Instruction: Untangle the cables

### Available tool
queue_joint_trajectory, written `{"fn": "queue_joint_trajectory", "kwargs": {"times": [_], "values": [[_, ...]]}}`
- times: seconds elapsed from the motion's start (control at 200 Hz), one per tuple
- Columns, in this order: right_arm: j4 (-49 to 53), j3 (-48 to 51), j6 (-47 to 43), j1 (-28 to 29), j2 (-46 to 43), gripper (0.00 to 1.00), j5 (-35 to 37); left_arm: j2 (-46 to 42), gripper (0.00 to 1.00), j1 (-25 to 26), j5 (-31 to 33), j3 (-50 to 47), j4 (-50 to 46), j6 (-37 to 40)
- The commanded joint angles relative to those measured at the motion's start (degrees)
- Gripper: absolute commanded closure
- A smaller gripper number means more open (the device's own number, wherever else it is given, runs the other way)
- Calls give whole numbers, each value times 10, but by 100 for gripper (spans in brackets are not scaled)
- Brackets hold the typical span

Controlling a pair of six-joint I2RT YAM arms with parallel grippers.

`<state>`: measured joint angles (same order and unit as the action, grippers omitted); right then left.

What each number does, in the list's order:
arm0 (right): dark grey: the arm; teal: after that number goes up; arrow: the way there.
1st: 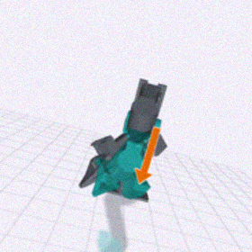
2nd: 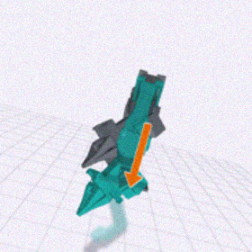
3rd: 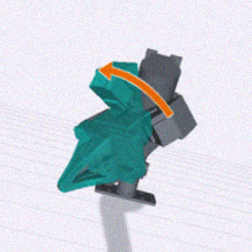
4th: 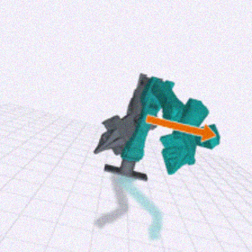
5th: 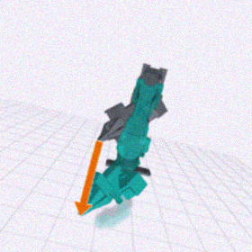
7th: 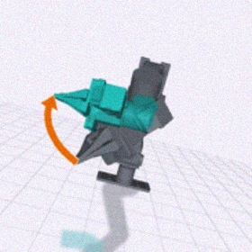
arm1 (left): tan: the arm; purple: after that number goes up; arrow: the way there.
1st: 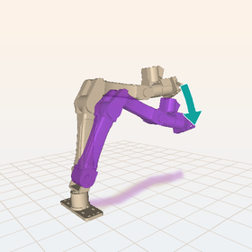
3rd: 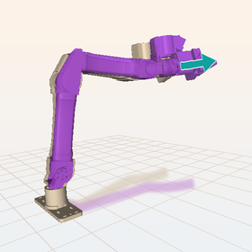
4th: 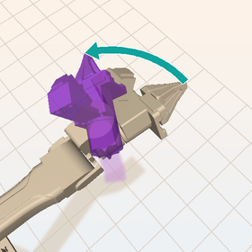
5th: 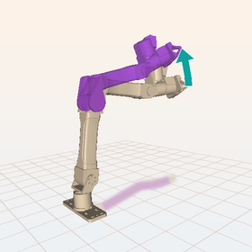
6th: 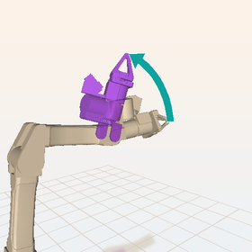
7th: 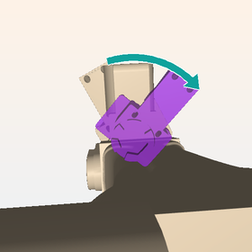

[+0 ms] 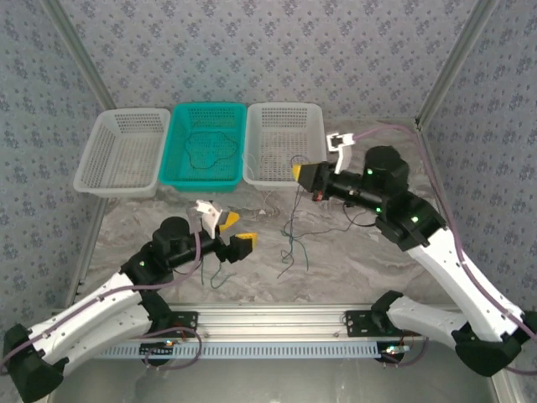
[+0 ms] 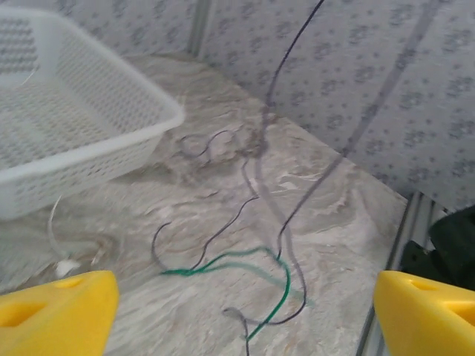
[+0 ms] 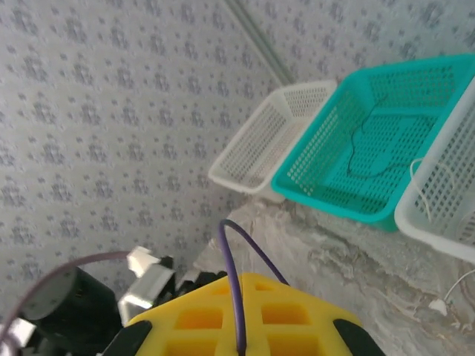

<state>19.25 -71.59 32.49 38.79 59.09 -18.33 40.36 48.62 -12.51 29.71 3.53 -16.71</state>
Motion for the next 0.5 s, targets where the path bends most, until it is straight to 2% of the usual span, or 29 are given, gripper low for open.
{"fn": "queue_joint_trajectory", "kwargs": {"times": [0.0, 0.2, 0.31, 0.37, 0.44, 0.495], "values": [[-28, -15, -29, 35, 17, 100, 38, 38, 9, 24, -6, 32, 42, 54], [-54, -23, -31, 75, 34, 100, 56, 180, 9, 60, 31, 57, 179, 46], [-68, -24, -27, 88, 35, 100, 58, 268, 12, 85, 55, 109, 187, 65], [-65, -28, -31, 93, 35, 100, 61, 303, 27, 94, 92, 125, 194, 62], [-49, -28, -37, 95, 32, 100, 84, 317, 63, 95, 119, 129, 212, 45], [-25, -26, -42, 95, 27, 100, 127, 313, 85, 96, 133, 128, 220, 34]]}}
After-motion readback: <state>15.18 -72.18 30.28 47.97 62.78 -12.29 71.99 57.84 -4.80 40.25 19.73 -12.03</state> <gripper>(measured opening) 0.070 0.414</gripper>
